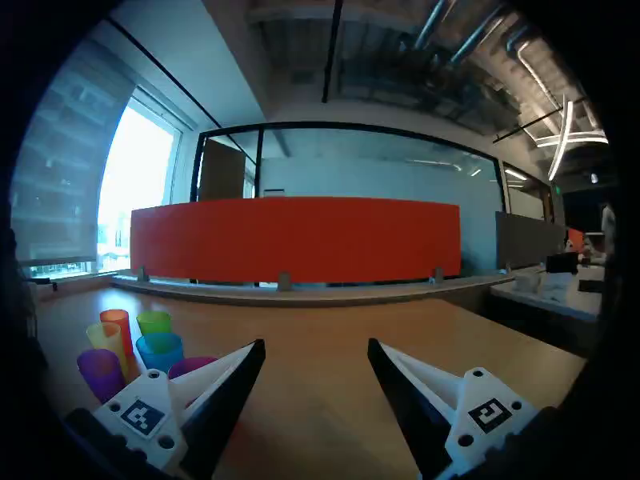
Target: Pour water
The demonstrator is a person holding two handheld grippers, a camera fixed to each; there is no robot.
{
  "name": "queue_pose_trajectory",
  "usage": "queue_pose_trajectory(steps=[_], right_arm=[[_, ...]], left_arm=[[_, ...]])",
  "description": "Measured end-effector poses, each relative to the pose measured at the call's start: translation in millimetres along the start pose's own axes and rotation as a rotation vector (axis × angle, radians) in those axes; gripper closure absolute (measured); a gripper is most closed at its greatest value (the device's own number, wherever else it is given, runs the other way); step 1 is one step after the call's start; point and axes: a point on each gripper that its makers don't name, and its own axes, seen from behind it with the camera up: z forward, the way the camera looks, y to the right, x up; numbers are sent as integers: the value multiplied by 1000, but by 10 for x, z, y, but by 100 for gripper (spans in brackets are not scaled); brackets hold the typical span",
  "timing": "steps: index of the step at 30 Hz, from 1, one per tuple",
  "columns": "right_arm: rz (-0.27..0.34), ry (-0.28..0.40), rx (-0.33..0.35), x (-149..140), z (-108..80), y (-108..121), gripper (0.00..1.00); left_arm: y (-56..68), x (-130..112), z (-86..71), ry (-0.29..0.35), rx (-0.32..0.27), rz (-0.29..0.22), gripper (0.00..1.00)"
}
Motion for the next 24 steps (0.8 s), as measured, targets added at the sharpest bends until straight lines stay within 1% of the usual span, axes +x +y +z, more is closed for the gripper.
queue_pose_trajectory(steps=[6, 9, 12, 18, 21, 24], right_arm=[[-2, 0, 9, -15, 10, -43, 1], [-11, -4, 14, -26, 16, -53, 1], [-23, -3, 23, 52, 28, -81, 1], [-37, 8, 49, 333, 49, -136, 1], [-50, -1, 60, 448, 61, -157, 1], [-58, -12, 65, 579, 75, -160, 1]], left_arm=[[-1, 3, -1, 2, -1, 0, 9], [-24, -5, 9, 3, 6, 0, 9], [-18, 58, 26, -1, 0, 2, 9], [13, 421, 60, 32, -17, -9, 9], [46, 598, 87, 36, -33, -10, 9], [51, 746, 111, 36, -38, -5, 9]])
